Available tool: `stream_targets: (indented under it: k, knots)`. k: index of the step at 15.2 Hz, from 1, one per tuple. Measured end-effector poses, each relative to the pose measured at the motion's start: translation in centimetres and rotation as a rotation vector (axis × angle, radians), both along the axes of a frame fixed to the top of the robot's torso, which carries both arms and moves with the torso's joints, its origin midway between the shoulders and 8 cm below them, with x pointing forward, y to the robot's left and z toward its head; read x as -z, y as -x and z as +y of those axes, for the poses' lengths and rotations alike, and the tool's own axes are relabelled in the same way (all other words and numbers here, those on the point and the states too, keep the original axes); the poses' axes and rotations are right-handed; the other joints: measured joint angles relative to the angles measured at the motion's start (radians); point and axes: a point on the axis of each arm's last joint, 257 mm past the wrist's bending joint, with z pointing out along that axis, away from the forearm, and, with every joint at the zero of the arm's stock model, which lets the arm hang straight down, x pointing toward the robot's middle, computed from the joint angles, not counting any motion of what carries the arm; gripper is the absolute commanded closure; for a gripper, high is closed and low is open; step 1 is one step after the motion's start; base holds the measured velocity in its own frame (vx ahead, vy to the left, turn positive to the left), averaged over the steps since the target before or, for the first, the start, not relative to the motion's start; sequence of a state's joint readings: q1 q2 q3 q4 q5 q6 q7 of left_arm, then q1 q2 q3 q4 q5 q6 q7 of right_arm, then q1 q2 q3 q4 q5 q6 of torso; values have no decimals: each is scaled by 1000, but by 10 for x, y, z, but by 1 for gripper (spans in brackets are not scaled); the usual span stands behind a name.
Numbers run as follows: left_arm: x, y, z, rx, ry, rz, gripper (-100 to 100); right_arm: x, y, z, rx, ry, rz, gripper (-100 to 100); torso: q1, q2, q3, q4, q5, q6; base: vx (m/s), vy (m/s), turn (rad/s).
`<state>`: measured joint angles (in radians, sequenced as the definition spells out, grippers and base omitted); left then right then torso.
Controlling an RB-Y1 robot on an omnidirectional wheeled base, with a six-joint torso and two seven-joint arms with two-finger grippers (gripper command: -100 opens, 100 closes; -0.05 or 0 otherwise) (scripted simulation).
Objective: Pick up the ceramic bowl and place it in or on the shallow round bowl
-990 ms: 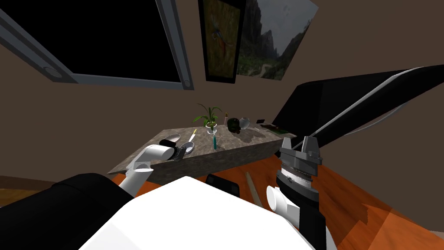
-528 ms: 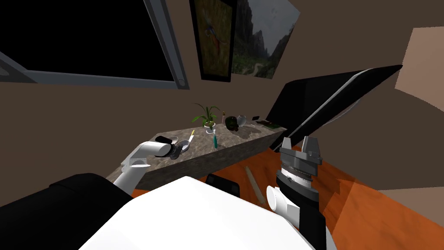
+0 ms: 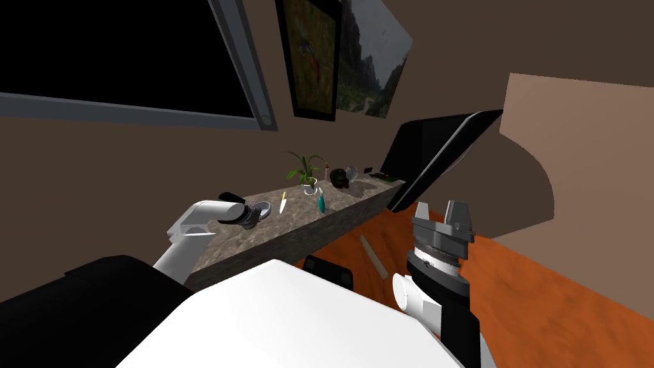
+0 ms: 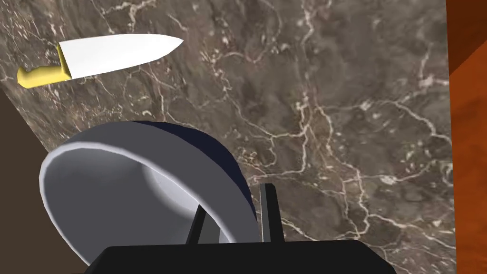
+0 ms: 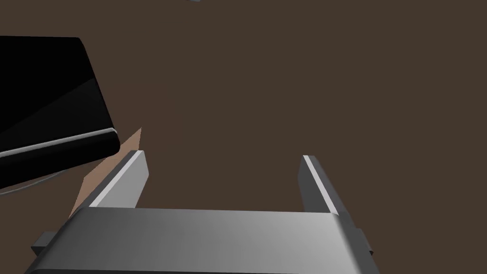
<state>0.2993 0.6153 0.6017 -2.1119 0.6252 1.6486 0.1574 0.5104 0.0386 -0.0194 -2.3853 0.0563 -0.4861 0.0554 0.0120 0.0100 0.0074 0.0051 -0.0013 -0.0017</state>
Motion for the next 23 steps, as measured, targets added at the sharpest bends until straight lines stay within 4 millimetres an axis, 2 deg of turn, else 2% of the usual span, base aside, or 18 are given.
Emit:
stream_targets:
  k: [7,11,15,16,21,23]
  knots:
    - [-35,2,41,-109,4,-19,100,0,0,0,0,0,0,0,0,1,1,1,-1,2,-150,161,-273]
    - [-54,7,56,-162,16,-18,100,0,0,0,0,0,0,0,-1,-2,-1,-1,-1,2,-125,134,-188]
    - [-62,15,64,-198,33,3,100,0,0,0,0,0,0,0,-6,-7,-4,-2,-2,2,-72,66,-94]
    - [-63,16,64,-200,35,6,-100,0,0,0,0,0,0,0,-8,-9,-6,-3,-2,2,-14,15,1]
    - [-62,16,64,-200,35,7,-100,0,0,0,0,0,0,0,-12,-14,-9,-4,-3,2,-2,1,-1]
    - [-70,18,68,-201,33,6,-100,0,0,0,0,0,0,0,-13,-14,-9,-4,-3,2,10,-11,0]
